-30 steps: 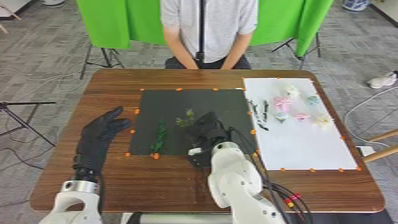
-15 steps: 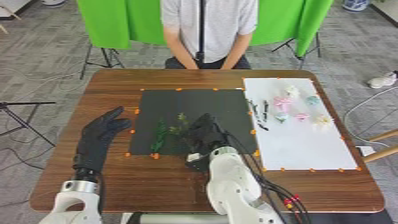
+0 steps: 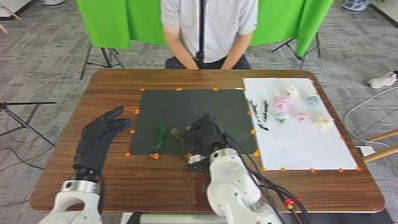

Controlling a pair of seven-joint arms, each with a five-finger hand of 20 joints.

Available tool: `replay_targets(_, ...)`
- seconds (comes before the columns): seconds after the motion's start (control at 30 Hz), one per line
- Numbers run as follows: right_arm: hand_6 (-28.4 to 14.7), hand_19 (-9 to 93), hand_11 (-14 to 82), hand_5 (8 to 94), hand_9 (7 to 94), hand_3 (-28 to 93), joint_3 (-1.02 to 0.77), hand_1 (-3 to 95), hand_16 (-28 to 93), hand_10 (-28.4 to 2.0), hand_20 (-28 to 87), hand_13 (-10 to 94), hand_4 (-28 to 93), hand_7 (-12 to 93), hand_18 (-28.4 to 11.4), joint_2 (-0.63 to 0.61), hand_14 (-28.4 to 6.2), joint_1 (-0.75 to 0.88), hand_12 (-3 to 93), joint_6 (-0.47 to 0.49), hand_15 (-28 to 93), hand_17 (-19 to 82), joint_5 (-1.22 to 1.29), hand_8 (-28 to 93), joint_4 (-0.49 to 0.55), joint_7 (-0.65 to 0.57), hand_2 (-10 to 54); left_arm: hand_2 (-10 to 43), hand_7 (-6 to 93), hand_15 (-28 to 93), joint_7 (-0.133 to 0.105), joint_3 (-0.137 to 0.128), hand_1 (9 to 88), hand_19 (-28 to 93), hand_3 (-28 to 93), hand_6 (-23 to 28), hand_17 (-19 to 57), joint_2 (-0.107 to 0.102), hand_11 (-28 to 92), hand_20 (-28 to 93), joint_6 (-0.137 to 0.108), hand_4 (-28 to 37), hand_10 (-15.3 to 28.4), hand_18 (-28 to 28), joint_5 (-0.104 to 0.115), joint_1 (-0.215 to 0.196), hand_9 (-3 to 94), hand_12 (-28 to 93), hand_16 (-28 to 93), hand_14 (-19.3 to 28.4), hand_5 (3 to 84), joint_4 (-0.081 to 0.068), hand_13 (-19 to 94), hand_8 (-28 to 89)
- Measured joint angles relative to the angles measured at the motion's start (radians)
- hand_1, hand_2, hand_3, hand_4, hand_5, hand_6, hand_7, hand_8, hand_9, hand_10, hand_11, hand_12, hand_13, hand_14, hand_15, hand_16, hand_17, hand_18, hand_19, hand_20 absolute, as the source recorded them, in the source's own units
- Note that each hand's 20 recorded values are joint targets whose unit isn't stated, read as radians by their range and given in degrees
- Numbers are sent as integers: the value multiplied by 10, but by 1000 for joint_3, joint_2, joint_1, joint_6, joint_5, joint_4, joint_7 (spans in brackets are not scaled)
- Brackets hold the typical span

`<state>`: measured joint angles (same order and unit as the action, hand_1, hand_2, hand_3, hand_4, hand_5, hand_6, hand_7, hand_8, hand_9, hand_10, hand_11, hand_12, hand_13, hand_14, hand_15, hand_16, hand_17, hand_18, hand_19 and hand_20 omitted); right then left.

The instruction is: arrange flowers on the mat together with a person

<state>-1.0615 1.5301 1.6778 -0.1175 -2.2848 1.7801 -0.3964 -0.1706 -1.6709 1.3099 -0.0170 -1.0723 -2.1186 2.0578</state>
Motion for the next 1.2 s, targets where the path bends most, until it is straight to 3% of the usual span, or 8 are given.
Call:
replay_targets(0.47,-7,879,277,797,930,-264,-91,730,230,-104,299,937,471,207,-168,-13,-8,0,206,-60,496,547,14,91,73,50,-95,-21,121,274,5,-1,221,121,668,31,45,2,227,206,7,-206,156,147,0,1,511,168,40,190,499,-1,378,-49)
replay_targets(0.5,-7,861,272,788,922,-124,-106,677,256,-107,314,937,394,209,-168,-21,-13,0,215,-65,467,538,45,89,97,56,-95,-21,121,273,5,-2,221,121,669,31,45,3,227,206,8,-205,156,147,0,2,510,168,40,190,498,-1,379,-49)
replay_targets(0.53,-6,844,265,780,913,232,-125,561,280,-107,326,937,119,205,-165,-32,-16,2,212,-68,438,524,94,86,125,68,-95,-21,120,273,6,-3,221,121,668,31,45,4,227,206,9,-205,156,147,0,3,510,169,40,190,498,-1,379,-49)
replay_targets(0.57,-5,825,257,770,898,417,-146,499,295,-107,329,929,-22,203,-165,-44,-22,5,210,-70,410,507,155,83,154,84,-95,-21,120,273,6,-4,221,121,668,31,45,5,227,206,10,-205,156,147,0,4,510,169,40,190,498,-2,379,-49)
replay_targets(0.63,1,756,227,737,849,607,-199,418,301,-115,339,877,-147,206,-167,-76,-42,15,204,-70,358,451,301,59,213,141,-95,-21,119,273,6,-6,221,121,668,32,45,7,227,206,13,-206,156,146,0,6,511,168,40,190,499,-2,379,-49)
replay_targets(0.73,7,635,181,703,790,671,-299,346,276,-134,366,789,-152,219,-166,-129,-83,42,194,-63,301,393,484,-83,277,288,-95,-21,118,271,6,-9,222,117,668,32,47,10,227,203,15,-206,156,145,0,8,511,168,39,190,499,-2,378,-49)
replay_targets(0.9,3,292,107,645,681,717,-498,258,250,-143,376,598,-153,187,-146,-191,-128,121,174,10,177,303,630,-96,329,507,-95,-21,120,270,3,-13,221,114,669,32,49,14,226,202,20,-205,157,145,0,9,510,168,39,190,500,-2,378,-49)
replay_targets(1.2,1,18,10,291,300,753,-829,115,124,-127,221,204,-212,49,-162,-176,-137,353,107,294,16,132,850,-60,355,745,-95,-23,115,259,-5,-13,222,92,668,32,59,18,222,194,24,-203,157,138,-3,9,509,169,37,191,499,-3,381,-48)
